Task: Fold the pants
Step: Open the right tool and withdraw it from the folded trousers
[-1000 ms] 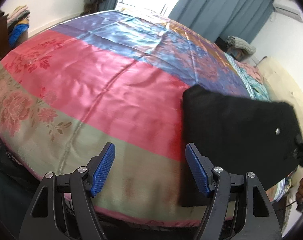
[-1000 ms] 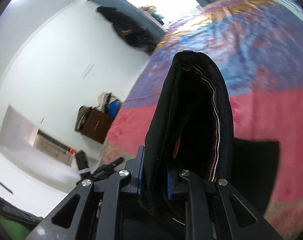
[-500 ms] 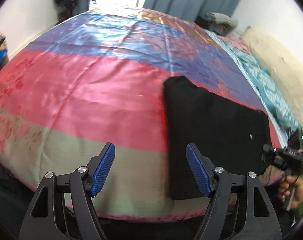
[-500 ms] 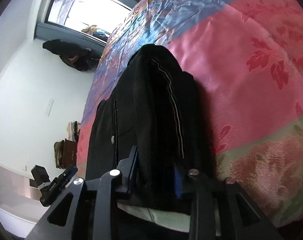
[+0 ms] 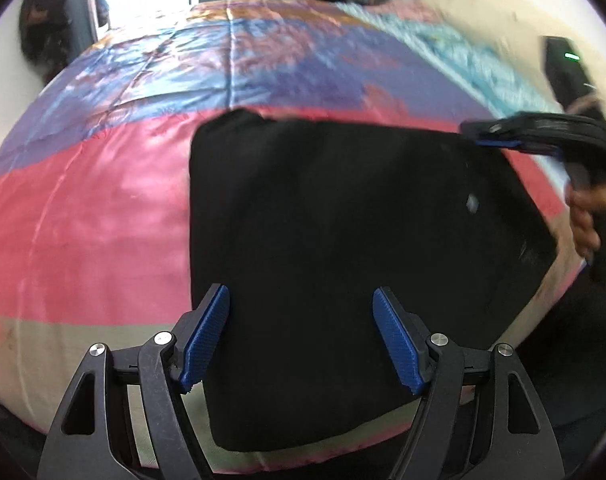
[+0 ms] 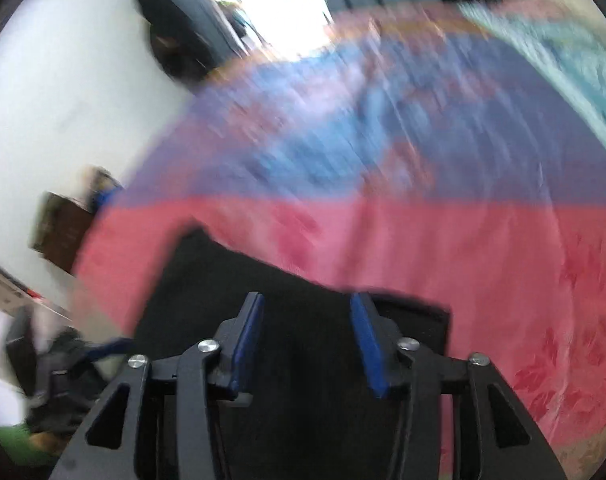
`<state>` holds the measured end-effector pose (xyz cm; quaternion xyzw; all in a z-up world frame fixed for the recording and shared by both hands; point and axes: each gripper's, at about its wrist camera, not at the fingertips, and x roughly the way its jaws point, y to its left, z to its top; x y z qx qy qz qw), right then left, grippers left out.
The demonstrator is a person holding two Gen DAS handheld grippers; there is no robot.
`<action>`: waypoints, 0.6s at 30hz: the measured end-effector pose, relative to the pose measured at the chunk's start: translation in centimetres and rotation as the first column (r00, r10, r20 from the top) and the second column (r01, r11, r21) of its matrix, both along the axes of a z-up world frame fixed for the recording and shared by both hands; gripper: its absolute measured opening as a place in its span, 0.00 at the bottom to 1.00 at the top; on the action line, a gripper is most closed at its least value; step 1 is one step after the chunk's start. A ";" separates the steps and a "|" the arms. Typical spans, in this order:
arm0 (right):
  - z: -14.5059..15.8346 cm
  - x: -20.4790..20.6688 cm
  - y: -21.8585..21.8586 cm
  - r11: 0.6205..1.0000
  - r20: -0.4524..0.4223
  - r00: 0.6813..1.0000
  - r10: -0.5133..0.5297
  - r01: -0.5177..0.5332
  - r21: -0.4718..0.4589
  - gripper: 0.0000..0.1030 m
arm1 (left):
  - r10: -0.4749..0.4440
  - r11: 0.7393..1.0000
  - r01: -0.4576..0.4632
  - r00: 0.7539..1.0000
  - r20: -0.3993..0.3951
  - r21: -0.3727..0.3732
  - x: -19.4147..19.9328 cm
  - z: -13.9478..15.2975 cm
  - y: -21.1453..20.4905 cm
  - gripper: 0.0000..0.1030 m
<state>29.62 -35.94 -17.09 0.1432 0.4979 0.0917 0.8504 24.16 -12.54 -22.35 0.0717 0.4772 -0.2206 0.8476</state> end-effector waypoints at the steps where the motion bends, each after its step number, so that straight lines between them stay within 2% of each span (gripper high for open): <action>1: -1.7 0.0 -0.7 1.000 -0.032 0.999 -0.019 0.019 -0.010 0.29 | -0.016 1.000 0.016 1.000 0.018 0.014 -0.5 0.0 -0.2 0.75; 3: -1.4 -0.9 -1.8 0.997 0.001 0.998 -0.057 0.057 0.051 0.26 | -0.044 0.998 0.043 0.999 0.030 0.041 -1.3 0.3 -0.3 0.77; 5: -0.1 -2.0 -1.7 0.997 0.021 0.997 -0.072 0.072 0.018 0.23 | -0.036 0.999 0.035 0.999 0.020 0.026 -1.7 0.8 0.1 0.77; 8: 2.8 -5.9 0.3 0.998 0.099 0.995 -0.004 0.009 -0.058 0.24 | 0.028 0.998 -0.029 0.999 -0.022 -0.053 -1.9 1.8 1.3 0.77; 11: 4.8 -10.5 3.1 0.993 0.143 0.987 0.075 -0.061 -0.100 0.24 | 0.075 0.994 -0.078 0.996 -0.044 -0.076 -2.0 2.2 1.8 0.77; 13: 4.3 -12.3 4.6 0.989 0.143 0.985 0.096 -0.078 -0.129 0.24 | 0.081 0.994 -0.083 0.996 -0.046 -0.064 -2.4 2.0 1.6 0.79; 14: 3.6 -13.1 5.3 0.986 0.133 0.986 0.101 -0.081 -0.147 0.24 | 0.076 0.996 -0.078 0.996 -0.049 -0.031 -2.5 1.4 1.2 0.80; 17: -1.0 -14.6 5.6 0.983 0.007 0.998 0.066 -0.063 -0.174 0.22 | 0.064 0.997 -0.062 0.997 -0.041 0.053 -2.8 0.5 0.2 0.83; 18: -1.3 -15.1 5.7 0.986 0.022 0.999 0.048 -0.044 -0.162 0.21 | 0.063 0.996 -0.061 0.997 -0.040 0.061 -2.8 0.5 0.2 0.83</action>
